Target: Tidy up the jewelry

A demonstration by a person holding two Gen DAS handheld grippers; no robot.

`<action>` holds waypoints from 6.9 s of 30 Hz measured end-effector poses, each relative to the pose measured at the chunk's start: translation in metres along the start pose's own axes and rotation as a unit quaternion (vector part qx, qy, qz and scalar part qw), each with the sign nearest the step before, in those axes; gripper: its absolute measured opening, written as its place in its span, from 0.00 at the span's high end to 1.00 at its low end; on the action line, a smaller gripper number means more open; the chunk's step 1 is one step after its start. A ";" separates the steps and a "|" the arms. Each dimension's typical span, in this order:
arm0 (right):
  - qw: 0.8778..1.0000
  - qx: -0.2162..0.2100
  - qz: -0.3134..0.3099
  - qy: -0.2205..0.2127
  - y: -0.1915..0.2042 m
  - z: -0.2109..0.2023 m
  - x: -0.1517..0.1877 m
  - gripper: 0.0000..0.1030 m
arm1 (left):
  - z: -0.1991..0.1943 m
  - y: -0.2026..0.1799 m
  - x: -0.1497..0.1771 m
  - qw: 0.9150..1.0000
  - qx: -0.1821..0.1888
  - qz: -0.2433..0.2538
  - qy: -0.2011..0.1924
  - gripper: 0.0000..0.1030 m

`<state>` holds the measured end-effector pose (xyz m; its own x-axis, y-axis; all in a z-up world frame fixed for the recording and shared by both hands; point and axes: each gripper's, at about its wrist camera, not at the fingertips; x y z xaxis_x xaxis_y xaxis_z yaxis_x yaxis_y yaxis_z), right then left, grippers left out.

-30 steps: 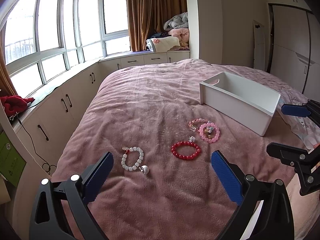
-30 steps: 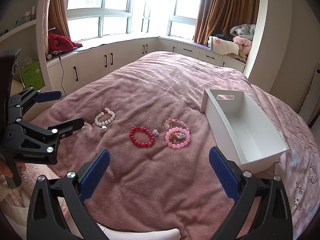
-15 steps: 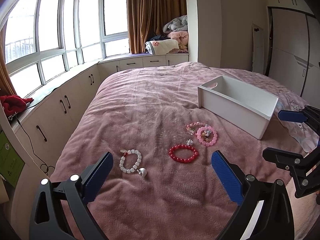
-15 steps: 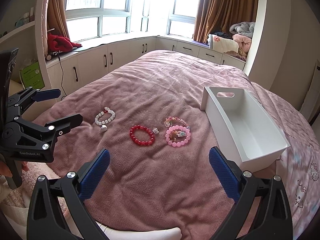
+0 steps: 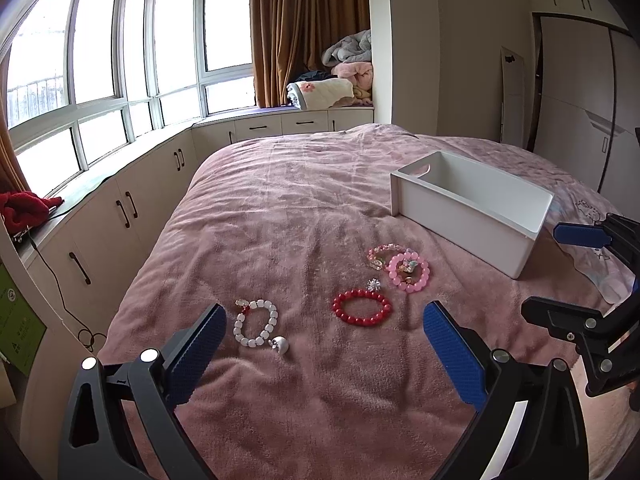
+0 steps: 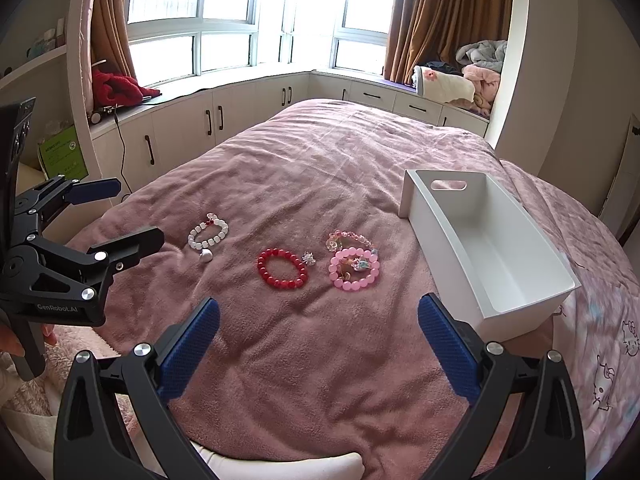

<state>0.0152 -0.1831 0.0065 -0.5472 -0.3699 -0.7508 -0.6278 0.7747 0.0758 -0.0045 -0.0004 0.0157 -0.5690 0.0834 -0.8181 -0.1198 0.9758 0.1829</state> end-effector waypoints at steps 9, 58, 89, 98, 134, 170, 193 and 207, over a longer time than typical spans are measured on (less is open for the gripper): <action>1.000 -0.002 -0.002 0.002 0.001 0.001 0.000 0.05 | 0.001 -0.001 0.001 1.000 0.000 -0.001 0.004 0.03; 1.000 -0.005 -0.007 0.004 -0.010 0.035 -0.016 0.05 | 0.035 0.010 0.000 1.000 -0.017 -0.004 0.013 0.03; 0.984 -0.120 0.111 0.072 -0.113 0.190 -0.015 0.47 | 0.182 0.050 0.028 0.994 -0.034 -0.038 0.093 0.04; 0.979 -0.116 0.145 0.087 -0.126 0.207 0.001 0.50 | 0.204 0.059 0.041 0.989 -0.024 -0.064 0.131 0.27; 0.984 -0.095 0.096 0.117 -0.115 0.210 0.001 0.84 | 0.221 0.064 0.054 0.983 0.009 -0.095 0.156 0.85; 0.988 -0.009 0.075 -0.135 -0.203 -0.057 -0.078 0.83 | 0.061 -0.105 -0.174 0.984 0.165 0.012 -0.070 0.85; 0.980 -0.004 0.178 -0.091 -0.282 -0.017 -0.013 0.83 | 0.142 -0.265 -0.216 0.976 0.210 0.054 0.025 0.85; 0.981 -0.008 0.176 -0.080 -0.285 -0.004 -0.008 0.60 | 0.181 -0.277 -0.198 0.981 0.174 0.066 0.055 0.61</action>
<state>0.1962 -0.4025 -0.0061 -0.6382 0.0046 -0.7698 -0.4248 0.8318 0.3572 0.2888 -0.2508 0.0282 -0.6479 0.2103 -0.7321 0.2351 0.9694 0.0704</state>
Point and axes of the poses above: each gripper's, at about its wrist camera, not at the fingertips, and z roughly the way its jaws point, y to its left, x to its underside, and after that the axes turned 15 degrees about -x, right-handed
